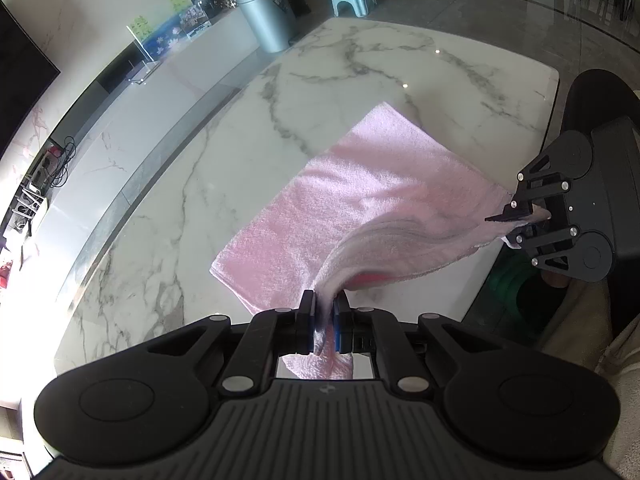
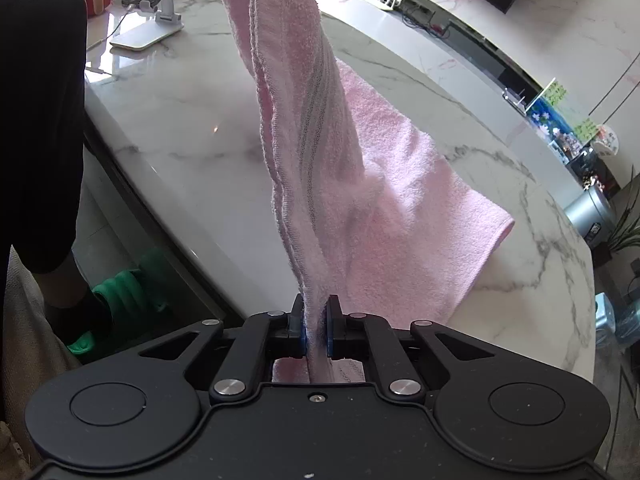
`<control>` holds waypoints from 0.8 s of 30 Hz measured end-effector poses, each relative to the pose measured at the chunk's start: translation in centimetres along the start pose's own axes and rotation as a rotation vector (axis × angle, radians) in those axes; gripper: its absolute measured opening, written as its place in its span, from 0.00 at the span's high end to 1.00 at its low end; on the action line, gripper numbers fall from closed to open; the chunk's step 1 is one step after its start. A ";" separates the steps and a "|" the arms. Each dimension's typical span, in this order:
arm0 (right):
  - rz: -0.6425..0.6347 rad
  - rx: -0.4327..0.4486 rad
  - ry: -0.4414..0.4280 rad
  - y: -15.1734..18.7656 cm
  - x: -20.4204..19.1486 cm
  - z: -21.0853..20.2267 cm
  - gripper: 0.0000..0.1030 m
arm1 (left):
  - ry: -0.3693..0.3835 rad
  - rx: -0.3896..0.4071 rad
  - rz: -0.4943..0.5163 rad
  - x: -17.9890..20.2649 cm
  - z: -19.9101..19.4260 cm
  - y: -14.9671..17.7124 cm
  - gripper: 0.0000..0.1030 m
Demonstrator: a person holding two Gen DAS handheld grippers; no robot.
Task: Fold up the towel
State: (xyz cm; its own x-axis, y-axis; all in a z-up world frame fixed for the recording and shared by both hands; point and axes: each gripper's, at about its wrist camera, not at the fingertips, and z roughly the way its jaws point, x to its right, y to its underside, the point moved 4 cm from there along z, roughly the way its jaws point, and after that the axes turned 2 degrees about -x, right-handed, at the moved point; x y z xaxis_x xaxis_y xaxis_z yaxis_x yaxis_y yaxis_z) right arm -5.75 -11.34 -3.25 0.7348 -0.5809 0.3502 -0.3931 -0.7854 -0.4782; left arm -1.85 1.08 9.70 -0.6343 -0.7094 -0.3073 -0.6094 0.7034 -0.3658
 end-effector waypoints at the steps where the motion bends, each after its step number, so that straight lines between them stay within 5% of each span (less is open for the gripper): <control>1: -0.016 -0.002 0.005 0.0 0.4 -0.3 0.94 | -0.003 0.000 0.002 0.0 -0.1 0.0 0.93; 12: -0.114 0.053 0.158 -3.2 8.4 -5.7 0.95 | -0.055 0.029 0.011 -0.4 -1.8 -1.6 0.93; 24: -0.216 0.184 0.376 -9.6 16.7 -14.1 0.95 | -0.160 0.179 -0.010 -3.5 -7.5 -7.0 0.93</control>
State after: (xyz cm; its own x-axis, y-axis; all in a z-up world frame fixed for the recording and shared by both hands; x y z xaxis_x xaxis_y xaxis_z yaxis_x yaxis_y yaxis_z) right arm 2.48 -16.48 18.55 0.5248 -0.4718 0.7085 -0.1237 -0.8658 -0.4849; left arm 1.08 -1.06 19.89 -0.5366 -0.7242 -0.4332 -0.5122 0.6875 -0.5148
